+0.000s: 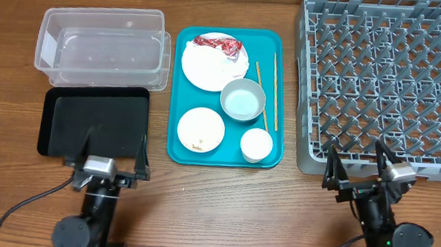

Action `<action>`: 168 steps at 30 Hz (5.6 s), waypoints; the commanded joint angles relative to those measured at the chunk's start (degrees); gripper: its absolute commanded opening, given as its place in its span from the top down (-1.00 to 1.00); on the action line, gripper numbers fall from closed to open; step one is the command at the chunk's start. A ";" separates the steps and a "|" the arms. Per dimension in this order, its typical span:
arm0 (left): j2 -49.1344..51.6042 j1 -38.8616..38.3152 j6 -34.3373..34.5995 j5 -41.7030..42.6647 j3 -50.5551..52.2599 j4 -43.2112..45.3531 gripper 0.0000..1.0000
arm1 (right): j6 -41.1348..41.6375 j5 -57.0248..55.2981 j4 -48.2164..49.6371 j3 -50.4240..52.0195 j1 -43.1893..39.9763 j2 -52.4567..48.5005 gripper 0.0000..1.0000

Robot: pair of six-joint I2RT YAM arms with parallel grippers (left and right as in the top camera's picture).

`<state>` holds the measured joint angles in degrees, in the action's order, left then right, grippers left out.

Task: Sort waste into correct bins and load items into the dishwasher
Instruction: 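Reach the left gripper to the white plate and grasp the red wrapper and tissue, then carry the wrapper and tissue left and drop them into the clear bin, then reach the left gripper to the pink bowl and grasp its rim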

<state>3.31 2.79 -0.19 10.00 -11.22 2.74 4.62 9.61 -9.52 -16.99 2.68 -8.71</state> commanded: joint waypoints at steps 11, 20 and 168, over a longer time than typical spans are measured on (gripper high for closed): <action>41.51 0.13 -0.26 10.58 -44.98 -20.46 -1.00 | -2.05 -0.63 -21.86 -39.65 0.20 -30.21 -1.00; 82.14 -8.00 -0.35 0.28 -93.24 -50.73 -1.00 | -2.01 -0.57 -42.58 -61.92 0.22 -52.09 -1.00; 113.31 -34.53 12.92 -8.98 -102.64 -88.00 0.03 | 1.42 7.02 -48.35 -62.77 0.22 -63.39 -1.00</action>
<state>116.18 -30.79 11.00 6.72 -118.24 -86.87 5.80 16.64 -57.52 -78.13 2.68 -71.96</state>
